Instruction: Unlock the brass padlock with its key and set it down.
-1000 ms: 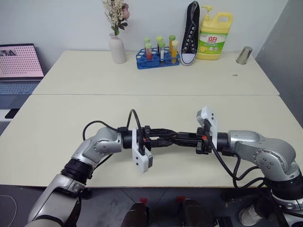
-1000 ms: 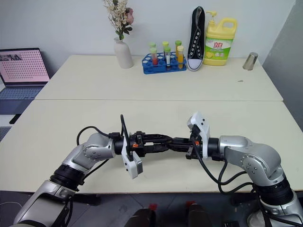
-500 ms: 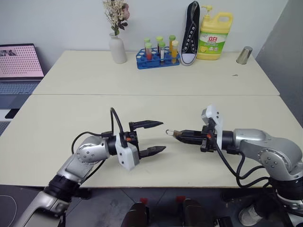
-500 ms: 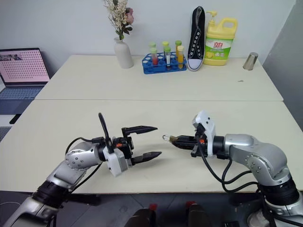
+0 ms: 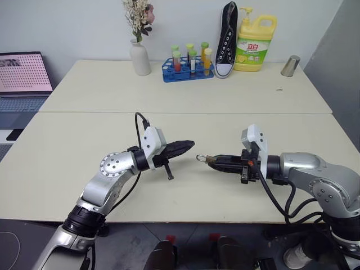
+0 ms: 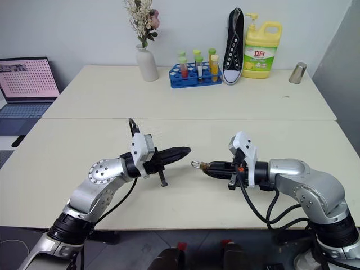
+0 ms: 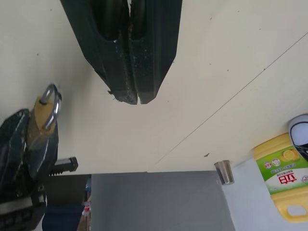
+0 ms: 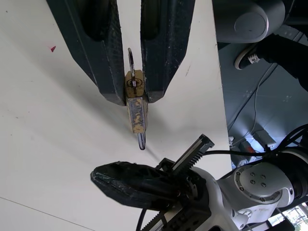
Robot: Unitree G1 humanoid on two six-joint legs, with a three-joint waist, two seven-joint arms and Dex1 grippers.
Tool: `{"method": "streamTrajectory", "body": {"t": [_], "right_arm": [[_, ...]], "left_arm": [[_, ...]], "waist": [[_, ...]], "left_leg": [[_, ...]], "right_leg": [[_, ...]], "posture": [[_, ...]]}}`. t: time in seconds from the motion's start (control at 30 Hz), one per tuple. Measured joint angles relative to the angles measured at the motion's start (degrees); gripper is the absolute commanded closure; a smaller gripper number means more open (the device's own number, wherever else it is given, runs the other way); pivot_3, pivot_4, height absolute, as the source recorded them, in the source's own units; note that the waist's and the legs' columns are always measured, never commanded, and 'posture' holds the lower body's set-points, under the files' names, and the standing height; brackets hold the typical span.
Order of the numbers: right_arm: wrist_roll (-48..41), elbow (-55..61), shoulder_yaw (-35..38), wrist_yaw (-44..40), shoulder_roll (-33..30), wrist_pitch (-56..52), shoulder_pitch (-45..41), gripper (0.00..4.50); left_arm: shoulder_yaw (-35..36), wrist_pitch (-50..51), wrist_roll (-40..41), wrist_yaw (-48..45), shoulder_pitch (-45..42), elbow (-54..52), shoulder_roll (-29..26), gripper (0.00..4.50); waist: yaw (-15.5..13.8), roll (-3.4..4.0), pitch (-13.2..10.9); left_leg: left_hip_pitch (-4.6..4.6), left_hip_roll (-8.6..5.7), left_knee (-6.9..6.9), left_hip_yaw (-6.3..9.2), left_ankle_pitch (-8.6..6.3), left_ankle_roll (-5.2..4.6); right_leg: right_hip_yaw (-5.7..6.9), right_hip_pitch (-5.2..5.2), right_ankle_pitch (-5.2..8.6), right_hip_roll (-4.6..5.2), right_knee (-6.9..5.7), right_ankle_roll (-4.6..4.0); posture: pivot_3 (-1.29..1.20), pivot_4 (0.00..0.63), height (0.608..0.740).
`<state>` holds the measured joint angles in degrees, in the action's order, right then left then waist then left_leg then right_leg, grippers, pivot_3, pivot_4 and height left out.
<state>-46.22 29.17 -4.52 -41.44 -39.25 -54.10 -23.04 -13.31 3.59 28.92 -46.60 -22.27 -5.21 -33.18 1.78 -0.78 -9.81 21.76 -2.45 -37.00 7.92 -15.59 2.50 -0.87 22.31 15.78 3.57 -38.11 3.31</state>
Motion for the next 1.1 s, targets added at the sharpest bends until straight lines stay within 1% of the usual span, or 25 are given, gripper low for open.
{"method": "streamTrajectory", "body": {"t": [0.1, 0.43, 0.9, 1.03, 1.1], "right_arm": [[0.4, 0.0, -0.5, -0.2, 0.4, 0.5, 0.0, 4.38], [2.2, 0.0, -1.3, -1.0, 1.0, 1.4, 0.0, 4.38], [3.4, 0.0, -1.4, -2.2, 1.2, 2.1, 0.0, 4.38], [4.2, 0.0, -1.6, -2.3, 1.2, 2.1, 0.0, 4.38], [4.6, -0.1, -1.9, -2.4, 1.2, 2.1, 0.0, 4.38]], "left_arm": [[0.2, 2.4, -0.3, -1.6, -0.4, -0.1, 1.3, 4.50], [0.2, 6.6, -2.3, -6.6, 1.2, -1.6, 2.1, 4.50], [0.2, 11.4, -2.2, -12.0, 3.8, -7.5, 0.6, 4.50], [0.7, 14.8, -0.4, -13.1, 4.2, -9.6, -0.6, 4.50], [2.2, 17.5, 1.6, -13.0, 4.2, -10.8, -0.7, 4.50]], "waist": [[0.0, 0.00, 0.0], [0.0, 0.00, 0.0], [0.0, 0.00, 0.0], [0.0, 0.00, 0.0], [0.0, 0.00, 0.0]], "left_leg": [[0.00, 0.02, 0.00, -0.01, 0.00, 0.01], [0.00, 0.02, 0.00, -0.01, 0.00, 0.01], [0.00, 0.03, 0.02, -0.01, 0.00, 0.01], [0.00, 0.03, 0.01, -0.01, 0.00, 0.00], [0.00, 0.04, 0.02, 0.00, 0.00, 0.00]], "right_leg": [[-0.01, 0.00, 0.00, -0.02, 0.01, -0.01], [-0.03, 0.01, -0.01, -0.02, 0.02, -0.01], [-0.04, 0.01, -0.01, -0.02, 0.03, -0.02], [-0.04, 0.01, -0.01, -0.02, 0.03, -0.02], [-0.03, 0.01, -0.01, -0.02, 0.03, -0.02]], "posture": [[0.00, 0.150, 0.740], [0.00, 0.150, 0.740], [0.00, 0.150, 0.740], [0.00, 0.150, 0.740], [0.00, 0.150, 0.740]]}}
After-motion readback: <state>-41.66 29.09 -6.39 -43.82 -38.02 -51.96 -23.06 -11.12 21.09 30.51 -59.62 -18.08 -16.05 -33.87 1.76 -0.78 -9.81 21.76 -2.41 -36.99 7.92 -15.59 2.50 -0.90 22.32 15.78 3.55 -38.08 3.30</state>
